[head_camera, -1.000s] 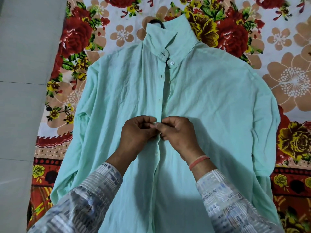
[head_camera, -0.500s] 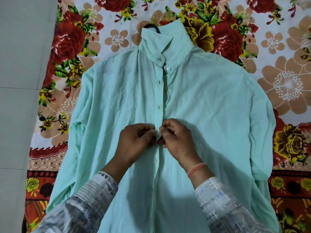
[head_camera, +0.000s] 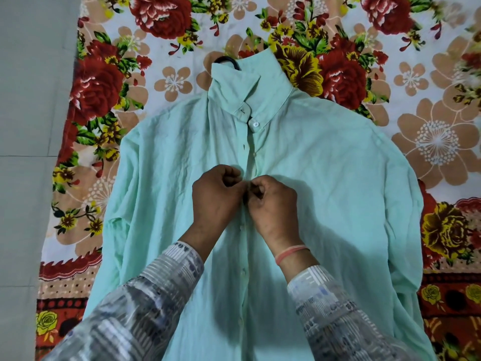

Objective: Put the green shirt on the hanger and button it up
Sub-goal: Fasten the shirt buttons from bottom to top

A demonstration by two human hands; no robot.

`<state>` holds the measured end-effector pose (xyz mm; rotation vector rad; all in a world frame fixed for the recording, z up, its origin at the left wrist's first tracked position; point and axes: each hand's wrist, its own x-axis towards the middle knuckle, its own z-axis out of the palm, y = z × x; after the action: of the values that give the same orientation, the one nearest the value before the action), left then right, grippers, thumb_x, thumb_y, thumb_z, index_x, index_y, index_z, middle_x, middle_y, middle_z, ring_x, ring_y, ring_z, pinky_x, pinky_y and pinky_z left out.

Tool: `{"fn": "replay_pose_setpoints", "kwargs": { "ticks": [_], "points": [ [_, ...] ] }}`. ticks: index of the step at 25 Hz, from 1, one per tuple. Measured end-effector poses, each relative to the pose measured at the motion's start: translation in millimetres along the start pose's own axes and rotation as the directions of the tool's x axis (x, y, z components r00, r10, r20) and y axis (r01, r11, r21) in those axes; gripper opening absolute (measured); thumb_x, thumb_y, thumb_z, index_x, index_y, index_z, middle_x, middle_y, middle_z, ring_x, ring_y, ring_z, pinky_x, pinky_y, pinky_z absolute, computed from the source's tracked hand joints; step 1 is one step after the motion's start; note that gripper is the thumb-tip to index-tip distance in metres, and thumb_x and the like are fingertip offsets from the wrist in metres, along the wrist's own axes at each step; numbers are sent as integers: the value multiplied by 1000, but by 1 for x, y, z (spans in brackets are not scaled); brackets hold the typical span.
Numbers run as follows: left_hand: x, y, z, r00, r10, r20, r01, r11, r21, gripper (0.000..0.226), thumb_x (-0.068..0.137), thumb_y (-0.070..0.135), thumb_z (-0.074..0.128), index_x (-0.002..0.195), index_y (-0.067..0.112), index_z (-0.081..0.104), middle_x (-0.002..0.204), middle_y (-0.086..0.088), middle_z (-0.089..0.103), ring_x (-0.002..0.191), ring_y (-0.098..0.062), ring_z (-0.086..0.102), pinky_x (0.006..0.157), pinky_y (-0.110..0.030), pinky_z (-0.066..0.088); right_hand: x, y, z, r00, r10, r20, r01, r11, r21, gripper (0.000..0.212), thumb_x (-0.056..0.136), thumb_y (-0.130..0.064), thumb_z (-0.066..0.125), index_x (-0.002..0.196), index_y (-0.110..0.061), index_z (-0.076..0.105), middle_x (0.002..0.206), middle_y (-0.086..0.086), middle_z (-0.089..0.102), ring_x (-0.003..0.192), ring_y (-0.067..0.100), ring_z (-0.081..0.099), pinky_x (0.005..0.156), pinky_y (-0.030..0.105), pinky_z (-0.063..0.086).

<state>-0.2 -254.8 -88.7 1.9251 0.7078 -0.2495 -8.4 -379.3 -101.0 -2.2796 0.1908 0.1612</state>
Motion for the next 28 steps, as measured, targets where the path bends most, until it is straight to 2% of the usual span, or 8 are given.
{"fn": "replay_pose_setpoints", "kwargs": {
  "ticks": [5,8,16,18,20,23,26,28],
  "points": [
    [15,-10,-10,978,-158,139,192,938,-287,20,85,1,82,100,14,79,93,-16,81,87,-26,81,94,-50,66,8,-9,0,999,5,-33,-8,998,-66,14,90,-25,72,82,-14,76,73,1,77,69,20,72,68,38,59],
    [22,-10,-14,964,-151,217,213,929,-302,23,86,-4,80,107,5,78,102,-25,80,95,-36,81,94,-50,66,14,-15,3,1000,16,-20,-17,996,-87,18,87,-26,65,78,-15,76,70,1,75,65,21,70,66,39,59],
    [26,-9,-21,945,-145,292,252,894,-371,18,86,-7,80,102,2,78,85,-12,80,81,-24,78,84,-39,66,15,-18,6,1000,-12,28,18,978,-208,13,87,-21,65,77,-14,68,69,3,70,67,26,67,65,42,57],
    [25,-9,-21,945,-147,293,258,885,-387,16,86,-7,80,99,3,78,84,-12,80,80,-23,78,84,-40,66,15,-19,4,995,92,34,-87,988,-126,12,88,-21,66,78,-16,71,69,-1,72,68,20,69,69,40,59],
    [26,-10,-22,940,-141,309,264,877,-402,17,86,-7,80,98,4,79,85,-12,80,81,-24,77,85,-41,66,15,-19,-1,973,221,73,-225,973,58,12,89,-20,68,79,-18,75,68,-1,75,68,16,74,75,39,64],
    [27,-11,-23,939,-127,320,255,881,-399,15,89,-7,77,100,3,79,85,-12,80,79,-22,78,81,-37,64,13,-21,-6,919,365,150,-394,864,313,11,93,-10,72,87,-14,80,74,5,80,70,18,79,76,39,69],
    [26,-13,-27,926,-79,369,237,882,-407,18,95,-8,66,104,-1,80,94,-20,82,85,-30,80,84,-39,67,13,-23,-6,901,389,190,-433,811,393,10,95,-7,73,90,-11,81,77,10,80,70,16,78,72,31,67],
    [27,-12,-29,927,-71,368,220,898,-380,17,92,-9,72,102,2,80,91,-15,83,85,-26,81,80,-32,66,13,-24,-4,900,386,202,-435,810,393,14,96,-6,72,88,-14,80,78,9,80,69,14,77,71,29,65]
  ]
}}
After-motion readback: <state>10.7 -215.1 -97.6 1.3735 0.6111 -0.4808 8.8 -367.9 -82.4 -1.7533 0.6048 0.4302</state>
